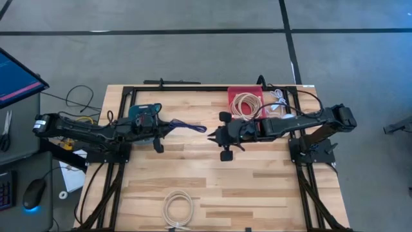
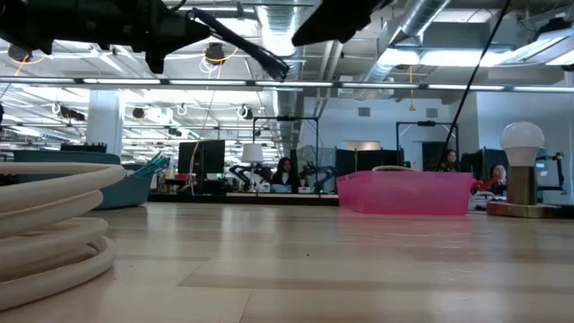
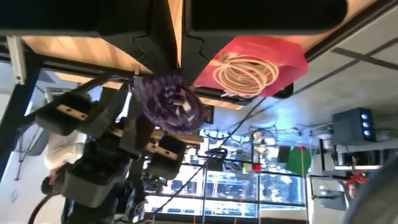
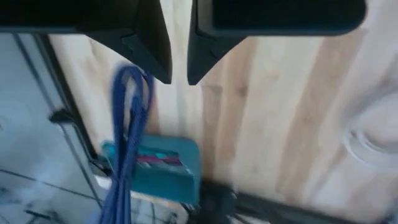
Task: Pick & Place USB Port
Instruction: Put the violet charger cable in the blue bin
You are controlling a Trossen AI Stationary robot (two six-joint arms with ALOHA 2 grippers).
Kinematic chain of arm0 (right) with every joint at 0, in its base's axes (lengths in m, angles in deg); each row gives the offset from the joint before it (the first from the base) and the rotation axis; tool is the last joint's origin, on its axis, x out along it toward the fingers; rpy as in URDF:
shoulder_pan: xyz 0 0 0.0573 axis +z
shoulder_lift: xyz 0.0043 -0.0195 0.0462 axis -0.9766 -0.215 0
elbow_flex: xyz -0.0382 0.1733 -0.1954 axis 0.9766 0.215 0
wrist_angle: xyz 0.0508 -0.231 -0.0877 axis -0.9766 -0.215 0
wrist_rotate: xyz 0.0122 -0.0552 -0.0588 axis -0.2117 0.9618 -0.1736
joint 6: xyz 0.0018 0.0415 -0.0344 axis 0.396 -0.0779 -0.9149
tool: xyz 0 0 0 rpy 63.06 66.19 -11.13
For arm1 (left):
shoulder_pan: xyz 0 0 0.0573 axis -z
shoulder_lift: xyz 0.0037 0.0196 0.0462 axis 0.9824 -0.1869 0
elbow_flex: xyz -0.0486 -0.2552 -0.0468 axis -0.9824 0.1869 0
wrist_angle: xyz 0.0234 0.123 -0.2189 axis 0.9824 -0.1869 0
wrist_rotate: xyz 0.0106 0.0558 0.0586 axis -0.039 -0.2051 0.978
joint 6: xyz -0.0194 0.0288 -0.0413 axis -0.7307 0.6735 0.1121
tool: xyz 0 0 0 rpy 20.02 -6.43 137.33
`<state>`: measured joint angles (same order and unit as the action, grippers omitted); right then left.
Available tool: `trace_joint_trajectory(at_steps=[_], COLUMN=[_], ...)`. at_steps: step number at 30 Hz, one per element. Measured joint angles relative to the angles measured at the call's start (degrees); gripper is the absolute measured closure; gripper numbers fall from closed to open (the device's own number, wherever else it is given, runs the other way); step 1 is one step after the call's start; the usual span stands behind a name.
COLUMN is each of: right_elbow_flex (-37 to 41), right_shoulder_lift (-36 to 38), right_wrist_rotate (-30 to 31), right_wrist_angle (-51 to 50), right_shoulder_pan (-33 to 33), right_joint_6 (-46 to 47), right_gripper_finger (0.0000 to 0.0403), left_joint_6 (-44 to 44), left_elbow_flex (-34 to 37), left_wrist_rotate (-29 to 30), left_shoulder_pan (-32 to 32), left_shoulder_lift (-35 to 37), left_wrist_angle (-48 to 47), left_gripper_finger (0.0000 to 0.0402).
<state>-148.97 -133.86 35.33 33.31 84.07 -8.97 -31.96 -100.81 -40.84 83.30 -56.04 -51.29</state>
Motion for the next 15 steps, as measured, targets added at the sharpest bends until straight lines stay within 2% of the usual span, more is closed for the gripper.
trace_joint_trajectory(at_steps=[7, 15], right_elbow_flex=[0.0, 0.0], right_shoulder_lift=[2.6, 7.7], right_wrist_rotate=[6.0, 14.3], right_wrist_angle=[-8.4, -20.8], right_shoulder_pan=[-0.3, -1.9], right_joint_6=[3.3, 12.9], right_gripper_finger=[0.0342, 0.0344], left_joint_6=[1.5, 1.8], left_elbow_flex=[0.0, -0.1], left_wrist_rotate=[4.1, 21.5], left_shoulder_pan=[0.0, 0.3], left_shoulder_lift=[0.5, 5.6], left_wrist_angle=[-1.0, -13.8], left_gripper_finger=[0.0396, 0.0396])
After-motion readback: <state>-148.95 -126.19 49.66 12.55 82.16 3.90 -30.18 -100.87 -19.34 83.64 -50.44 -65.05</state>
